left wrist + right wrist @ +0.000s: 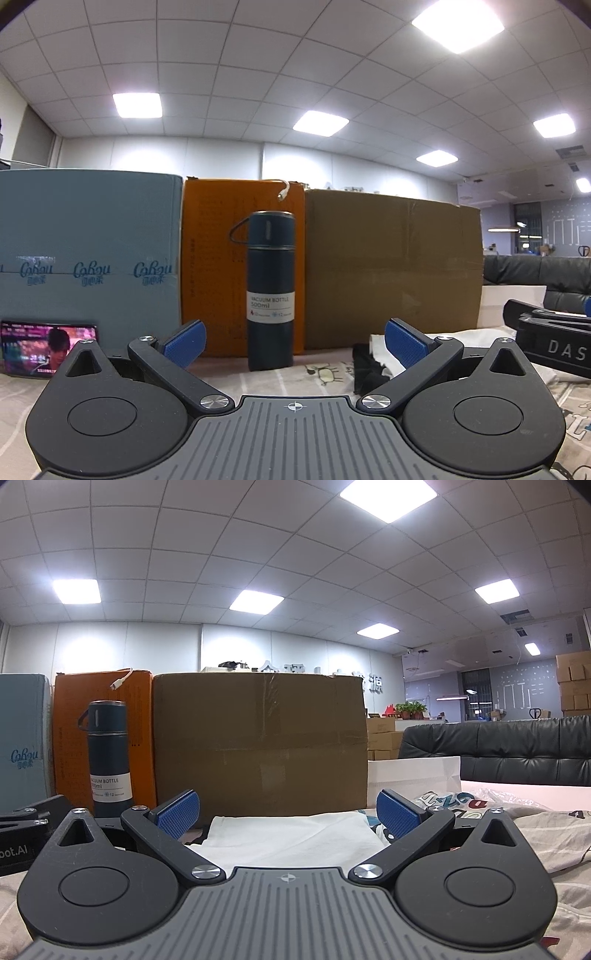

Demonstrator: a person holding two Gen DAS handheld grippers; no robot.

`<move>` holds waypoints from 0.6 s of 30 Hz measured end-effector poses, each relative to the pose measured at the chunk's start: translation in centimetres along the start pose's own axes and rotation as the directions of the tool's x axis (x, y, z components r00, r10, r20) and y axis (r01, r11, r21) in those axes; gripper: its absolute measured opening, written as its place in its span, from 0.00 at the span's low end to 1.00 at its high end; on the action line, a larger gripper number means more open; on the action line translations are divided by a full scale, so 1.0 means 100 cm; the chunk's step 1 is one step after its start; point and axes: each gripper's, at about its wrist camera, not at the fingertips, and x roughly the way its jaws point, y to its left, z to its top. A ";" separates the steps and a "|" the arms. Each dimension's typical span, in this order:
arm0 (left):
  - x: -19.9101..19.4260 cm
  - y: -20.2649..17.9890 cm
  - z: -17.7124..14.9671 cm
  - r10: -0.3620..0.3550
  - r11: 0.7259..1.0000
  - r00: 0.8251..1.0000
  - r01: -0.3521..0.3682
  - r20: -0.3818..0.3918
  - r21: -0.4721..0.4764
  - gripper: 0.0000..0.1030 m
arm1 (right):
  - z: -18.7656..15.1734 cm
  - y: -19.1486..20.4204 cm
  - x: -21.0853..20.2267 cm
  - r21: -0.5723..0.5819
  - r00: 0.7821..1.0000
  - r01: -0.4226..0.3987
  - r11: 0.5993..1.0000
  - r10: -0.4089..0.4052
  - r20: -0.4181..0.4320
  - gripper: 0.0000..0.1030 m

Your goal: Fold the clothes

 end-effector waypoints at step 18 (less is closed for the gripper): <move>-0.001 -0.001 -0.001 -0.022 1.000 1.000 0.022 -0.012 0.009 1.00 | -0.001 -0.002 0.002 0.011 1.000 0.015 1.000 -0.015 -0.004 1.00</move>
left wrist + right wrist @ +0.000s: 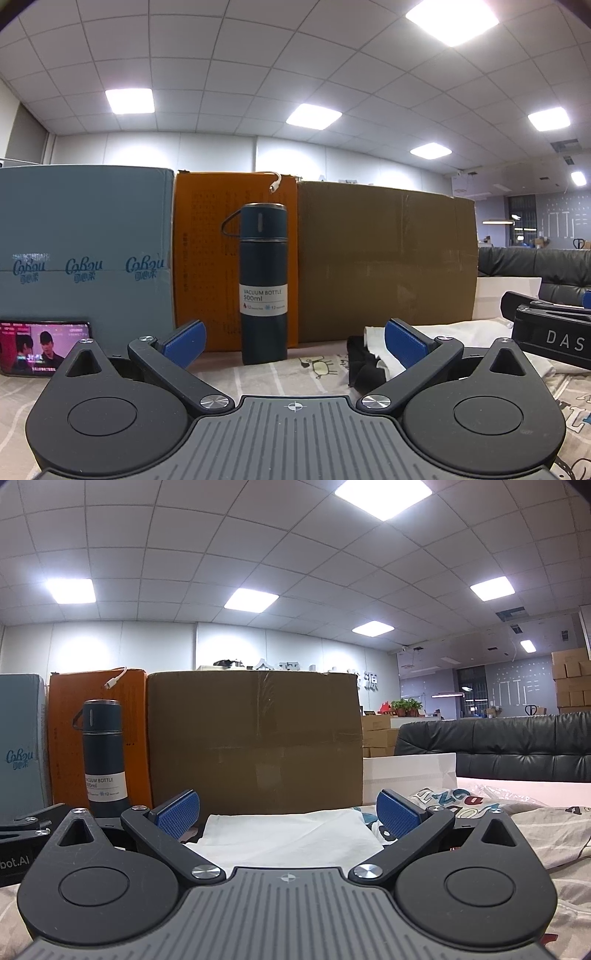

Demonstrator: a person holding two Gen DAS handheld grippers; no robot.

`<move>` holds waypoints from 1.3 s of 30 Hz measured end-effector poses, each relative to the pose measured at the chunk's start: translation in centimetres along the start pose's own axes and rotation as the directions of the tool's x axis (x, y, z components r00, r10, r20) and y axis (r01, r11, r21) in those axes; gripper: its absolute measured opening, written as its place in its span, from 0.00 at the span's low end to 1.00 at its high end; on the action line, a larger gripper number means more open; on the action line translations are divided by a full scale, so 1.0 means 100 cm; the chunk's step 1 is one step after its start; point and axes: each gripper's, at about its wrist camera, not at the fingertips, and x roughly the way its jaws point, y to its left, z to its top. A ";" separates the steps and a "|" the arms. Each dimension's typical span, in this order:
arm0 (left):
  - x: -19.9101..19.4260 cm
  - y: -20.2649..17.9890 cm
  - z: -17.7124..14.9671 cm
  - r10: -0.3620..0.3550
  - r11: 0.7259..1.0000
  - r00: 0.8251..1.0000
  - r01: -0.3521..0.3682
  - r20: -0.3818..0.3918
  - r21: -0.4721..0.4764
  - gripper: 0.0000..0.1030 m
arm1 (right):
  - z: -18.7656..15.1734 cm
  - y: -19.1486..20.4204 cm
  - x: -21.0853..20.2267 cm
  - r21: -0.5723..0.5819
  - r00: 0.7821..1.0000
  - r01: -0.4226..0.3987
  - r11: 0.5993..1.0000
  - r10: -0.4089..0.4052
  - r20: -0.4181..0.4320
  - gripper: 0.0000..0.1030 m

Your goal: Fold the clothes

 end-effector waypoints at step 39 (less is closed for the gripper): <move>0.003 0.002 -0.001 -0.011 1.000 1.000 0.011 -0.020 -0.013 1.00 | -0.001 -0.003 0.001 0.009 0.999 0.034 0.999 -0.034 -0.014 1.00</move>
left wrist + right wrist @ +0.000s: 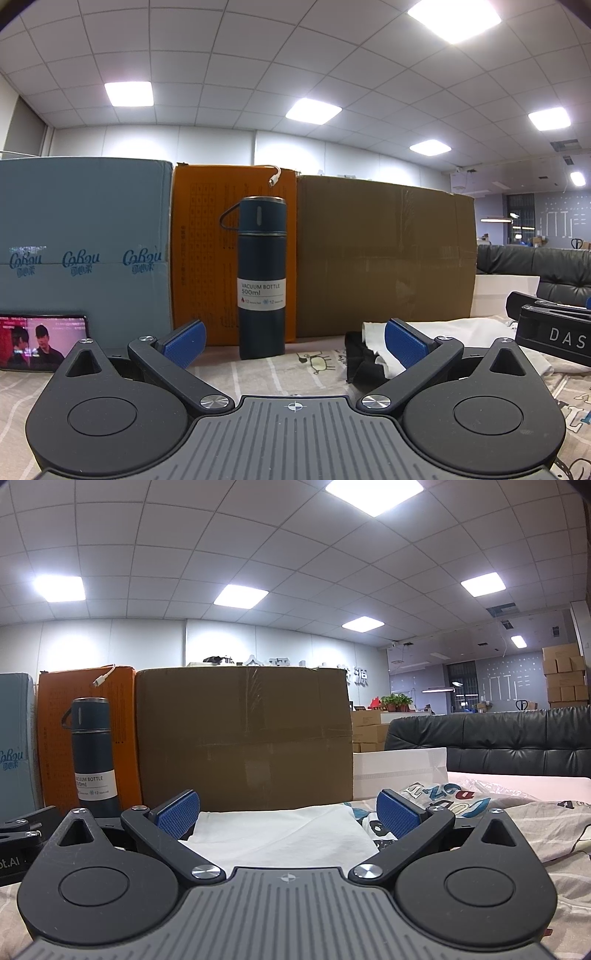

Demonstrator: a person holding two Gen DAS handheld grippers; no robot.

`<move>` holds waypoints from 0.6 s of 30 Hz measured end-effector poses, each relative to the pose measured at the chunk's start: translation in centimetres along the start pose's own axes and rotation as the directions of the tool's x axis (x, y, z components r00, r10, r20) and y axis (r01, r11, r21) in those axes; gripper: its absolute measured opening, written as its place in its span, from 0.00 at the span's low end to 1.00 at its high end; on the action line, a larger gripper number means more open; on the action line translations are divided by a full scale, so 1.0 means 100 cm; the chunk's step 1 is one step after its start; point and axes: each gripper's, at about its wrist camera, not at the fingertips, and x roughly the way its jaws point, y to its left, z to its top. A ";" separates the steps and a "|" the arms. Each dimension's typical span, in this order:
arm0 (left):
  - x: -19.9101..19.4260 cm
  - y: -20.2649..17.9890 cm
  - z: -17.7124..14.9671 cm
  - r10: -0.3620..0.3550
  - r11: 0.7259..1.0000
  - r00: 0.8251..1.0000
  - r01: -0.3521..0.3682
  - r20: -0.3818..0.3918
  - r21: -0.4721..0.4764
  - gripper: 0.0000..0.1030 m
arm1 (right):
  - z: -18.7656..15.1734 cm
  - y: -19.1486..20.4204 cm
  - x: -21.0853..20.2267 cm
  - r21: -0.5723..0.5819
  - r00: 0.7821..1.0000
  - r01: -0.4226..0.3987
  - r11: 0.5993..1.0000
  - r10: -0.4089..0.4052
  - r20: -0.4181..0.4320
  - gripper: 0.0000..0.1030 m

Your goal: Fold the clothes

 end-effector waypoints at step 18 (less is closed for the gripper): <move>0.000 0.000 0.000 -0.001 1.000 1.000 0.001 -0.001 -0.002 1.00 | 0.000 0.000 0.000 -0.001 1.000 -0.001 1.000 0.001 0.000 1.00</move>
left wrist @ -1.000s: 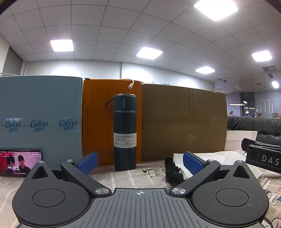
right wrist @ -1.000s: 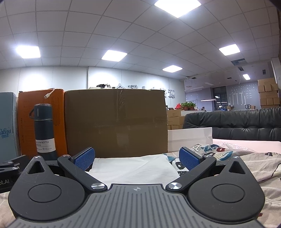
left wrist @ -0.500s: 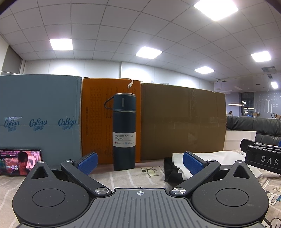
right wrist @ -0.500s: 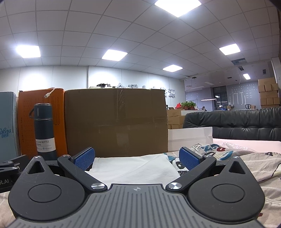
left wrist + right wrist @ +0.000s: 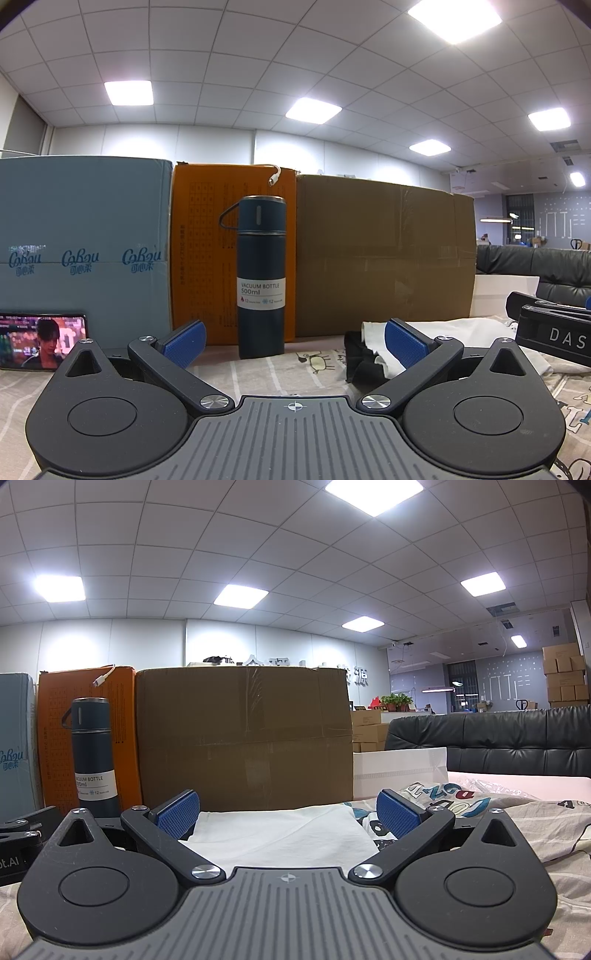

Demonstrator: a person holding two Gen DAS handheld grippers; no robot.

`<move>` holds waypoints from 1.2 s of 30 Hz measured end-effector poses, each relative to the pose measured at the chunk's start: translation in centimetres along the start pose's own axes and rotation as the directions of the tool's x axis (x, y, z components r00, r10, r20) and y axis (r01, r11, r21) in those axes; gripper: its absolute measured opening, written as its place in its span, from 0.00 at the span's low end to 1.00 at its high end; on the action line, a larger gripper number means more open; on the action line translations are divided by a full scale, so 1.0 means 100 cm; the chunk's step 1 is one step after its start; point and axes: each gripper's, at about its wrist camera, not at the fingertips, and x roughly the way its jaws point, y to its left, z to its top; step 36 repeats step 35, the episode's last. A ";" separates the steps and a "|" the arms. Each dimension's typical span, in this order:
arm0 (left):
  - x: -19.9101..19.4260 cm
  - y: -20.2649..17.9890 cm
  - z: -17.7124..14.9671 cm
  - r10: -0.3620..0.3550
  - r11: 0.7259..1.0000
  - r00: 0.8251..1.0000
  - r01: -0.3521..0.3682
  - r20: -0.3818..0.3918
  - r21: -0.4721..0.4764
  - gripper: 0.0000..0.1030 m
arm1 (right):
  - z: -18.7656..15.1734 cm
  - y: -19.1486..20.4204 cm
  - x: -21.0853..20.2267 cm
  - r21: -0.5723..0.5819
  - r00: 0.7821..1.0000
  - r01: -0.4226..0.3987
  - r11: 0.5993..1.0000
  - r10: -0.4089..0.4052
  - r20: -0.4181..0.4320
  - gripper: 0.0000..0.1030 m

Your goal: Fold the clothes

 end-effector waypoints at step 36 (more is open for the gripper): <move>0.000 0.001 0.001 0.003 1.000 1.000 -0.003 -0.002 -0.008 1.00 | 0.000 0.000 0.000 -0.001 1.000 0.000 1.000 0.000 -0.002 1.00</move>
